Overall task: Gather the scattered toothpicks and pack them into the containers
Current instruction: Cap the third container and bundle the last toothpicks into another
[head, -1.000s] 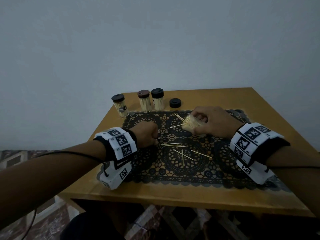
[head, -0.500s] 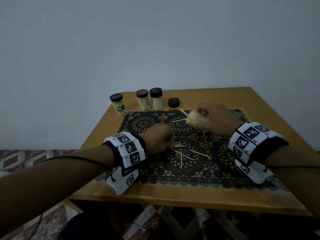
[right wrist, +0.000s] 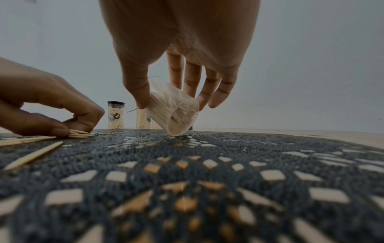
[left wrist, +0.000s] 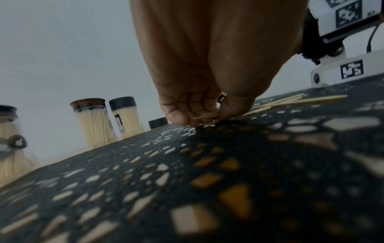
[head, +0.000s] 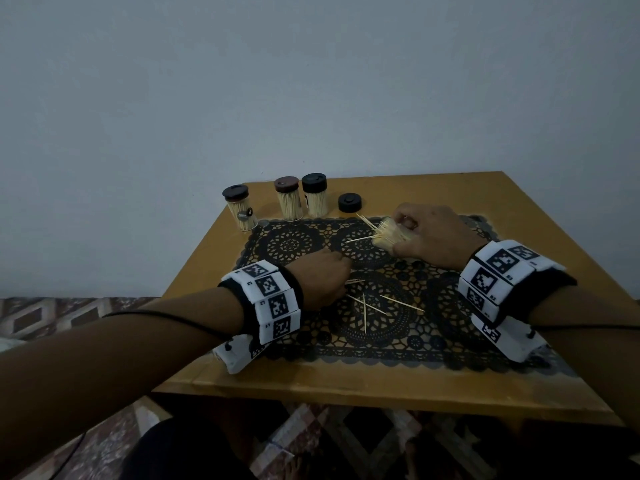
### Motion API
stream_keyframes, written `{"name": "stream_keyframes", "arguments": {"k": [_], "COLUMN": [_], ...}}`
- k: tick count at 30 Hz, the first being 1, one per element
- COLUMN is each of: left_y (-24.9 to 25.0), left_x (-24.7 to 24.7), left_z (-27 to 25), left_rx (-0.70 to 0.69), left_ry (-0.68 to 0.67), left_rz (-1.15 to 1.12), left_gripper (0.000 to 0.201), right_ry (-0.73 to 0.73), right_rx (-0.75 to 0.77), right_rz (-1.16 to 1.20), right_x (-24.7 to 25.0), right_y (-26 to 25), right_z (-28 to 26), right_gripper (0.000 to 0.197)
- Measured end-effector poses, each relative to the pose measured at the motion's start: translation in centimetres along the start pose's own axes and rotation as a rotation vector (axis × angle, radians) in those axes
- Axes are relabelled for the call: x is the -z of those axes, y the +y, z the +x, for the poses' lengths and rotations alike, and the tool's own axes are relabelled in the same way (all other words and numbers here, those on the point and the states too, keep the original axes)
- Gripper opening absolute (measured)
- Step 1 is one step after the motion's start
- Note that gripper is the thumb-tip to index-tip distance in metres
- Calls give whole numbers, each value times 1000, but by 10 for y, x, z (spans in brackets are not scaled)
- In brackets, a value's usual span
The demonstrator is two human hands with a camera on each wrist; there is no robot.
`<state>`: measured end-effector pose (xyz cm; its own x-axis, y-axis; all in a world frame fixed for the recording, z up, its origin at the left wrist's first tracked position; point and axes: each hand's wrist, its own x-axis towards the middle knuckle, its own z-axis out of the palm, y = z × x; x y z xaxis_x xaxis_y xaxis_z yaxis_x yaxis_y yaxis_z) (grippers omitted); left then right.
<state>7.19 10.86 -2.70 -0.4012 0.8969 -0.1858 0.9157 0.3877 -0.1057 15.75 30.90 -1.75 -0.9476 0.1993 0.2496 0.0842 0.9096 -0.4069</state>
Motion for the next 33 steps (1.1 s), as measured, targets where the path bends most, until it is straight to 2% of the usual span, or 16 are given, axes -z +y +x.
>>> {"name": "stream_keyframes", "arguments": {"k": [3,7,12,18,22,26,33], "left_y": [-4,-4,10,6,6,6,2], "left_x": [4,11,6,7,3,7,7], "left_z": [-1,-5,-6,-8,-7,-5,-1], "left_rx": [-44,-211,-416,-573,-588,-502,-453], "left_ry": [-45,30,45,182,222,161,113], "left_rz": [7,-95,199,3,-45,-156,-219], "left_gripper": [23,12,24,5,10,21,12], "right_ry": [-8,-2,3,-14,-10,-12,-17], "right_rx": [-5,1,7,-5,1,8,14], "right_rz": [-7,-13,-13,-6,-6,1,-2], "right_x": [1,1,0,1,0,1,2], "right_y": [-1,-1,-2,-2,-2,-3,-3], "right_z": [0,1,0,0,-1,-1,-2], "right_gripper": [45,45,44,46,45,45,45]}}
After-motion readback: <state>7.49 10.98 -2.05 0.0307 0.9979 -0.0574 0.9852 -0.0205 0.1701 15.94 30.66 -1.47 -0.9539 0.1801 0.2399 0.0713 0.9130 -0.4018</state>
